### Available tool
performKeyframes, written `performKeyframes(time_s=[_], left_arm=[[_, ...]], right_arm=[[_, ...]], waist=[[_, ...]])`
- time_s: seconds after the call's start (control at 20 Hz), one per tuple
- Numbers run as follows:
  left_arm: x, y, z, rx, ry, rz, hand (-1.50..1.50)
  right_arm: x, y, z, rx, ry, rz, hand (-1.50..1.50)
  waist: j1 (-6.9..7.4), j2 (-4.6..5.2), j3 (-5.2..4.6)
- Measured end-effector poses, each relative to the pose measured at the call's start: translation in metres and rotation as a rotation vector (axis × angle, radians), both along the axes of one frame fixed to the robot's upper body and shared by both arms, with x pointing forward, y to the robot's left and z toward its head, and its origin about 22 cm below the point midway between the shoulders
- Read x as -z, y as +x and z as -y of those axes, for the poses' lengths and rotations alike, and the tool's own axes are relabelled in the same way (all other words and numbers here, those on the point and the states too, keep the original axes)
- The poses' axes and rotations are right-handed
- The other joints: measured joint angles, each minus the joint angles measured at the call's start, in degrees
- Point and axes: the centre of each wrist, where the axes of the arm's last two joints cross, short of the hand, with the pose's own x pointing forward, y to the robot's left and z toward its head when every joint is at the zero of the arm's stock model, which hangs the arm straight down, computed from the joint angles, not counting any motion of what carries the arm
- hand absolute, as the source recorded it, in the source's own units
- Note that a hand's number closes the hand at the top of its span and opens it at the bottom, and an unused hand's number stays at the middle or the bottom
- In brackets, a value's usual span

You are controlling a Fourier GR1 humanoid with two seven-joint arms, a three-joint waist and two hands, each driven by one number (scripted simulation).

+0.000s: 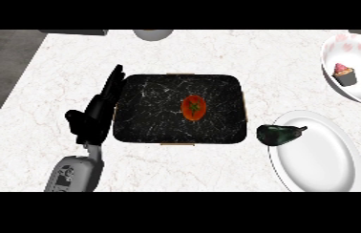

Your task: Pick the cupcake from the plate and place it in the bowl

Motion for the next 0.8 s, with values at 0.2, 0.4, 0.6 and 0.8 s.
performKeyframes(time_s=[0.2, 0.4, 0.6, 0.8], left_arm=[[0.0, -0.001, -0.003, -0.002, 0.002, 0.002, 0.0], [0.0, -0.002, -0.002, -0.004, -0.004, 0.0, 0.0], [0.002, -0.004, -0.003, -0.008, -0.002, 0.001, 0.0], [0.003, -0.005, -0.003, -0.011, -0.01, 0.0, 0.0]], right_arm=[[-0.004, -0.009, 0.01, 0.023, 0.069, -0.043, -1.5], [-0.01, -0.014, 0.017, 0.023, 0.106, -0.081, -1.5], [-0.01, -0.017, 0.019, 0.014, 0.131, -0.11, -1.5], [-0.01, -0.02, 0.021, 0.005, 0.128, -0.131, -1.5]], waist=[[-0.14, 0.05, 0.1], [-0.44, 0.05, 0.19], [-0.63, 0.1, 0.31], [-0.87, 0.15, 0.38]])
